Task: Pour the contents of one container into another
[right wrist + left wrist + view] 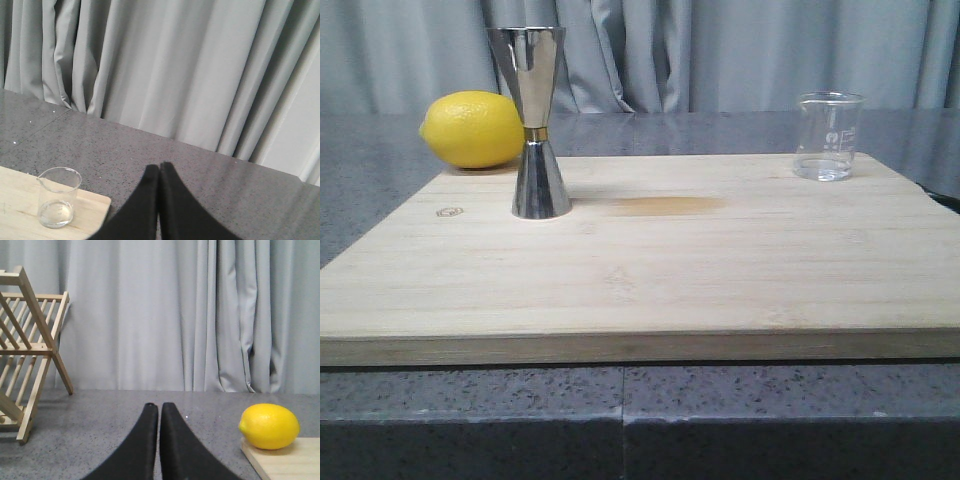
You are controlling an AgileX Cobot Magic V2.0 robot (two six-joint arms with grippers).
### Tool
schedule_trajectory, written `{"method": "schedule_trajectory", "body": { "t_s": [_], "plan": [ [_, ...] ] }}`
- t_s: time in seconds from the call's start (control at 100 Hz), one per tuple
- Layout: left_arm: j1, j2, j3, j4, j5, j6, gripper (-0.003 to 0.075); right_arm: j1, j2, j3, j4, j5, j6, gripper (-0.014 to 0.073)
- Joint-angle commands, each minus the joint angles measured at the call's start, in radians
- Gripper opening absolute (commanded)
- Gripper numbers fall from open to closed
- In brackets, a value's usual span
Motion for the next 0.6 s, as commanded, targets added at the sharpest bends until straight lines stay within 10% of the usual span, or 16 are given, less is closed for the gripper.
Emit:
{"method": "schedule_trajectory", "body": {
  "t_s": [0.0,0.59],
  "plan": [
    [-0.007,-0.004,0.026,-0.015,-0.017,0.006,-0.0019,-0.005,-0.001,-0.026,-0.003,-0.035,-0.005,-0.0057],
    [-0.005,-0.011,0.028,-0.023,0.140,0.007,-0.0019,-0.005,-0.001,-0.026,-0.003,-0.035,-0.005,-0.0057]
  ]
}}
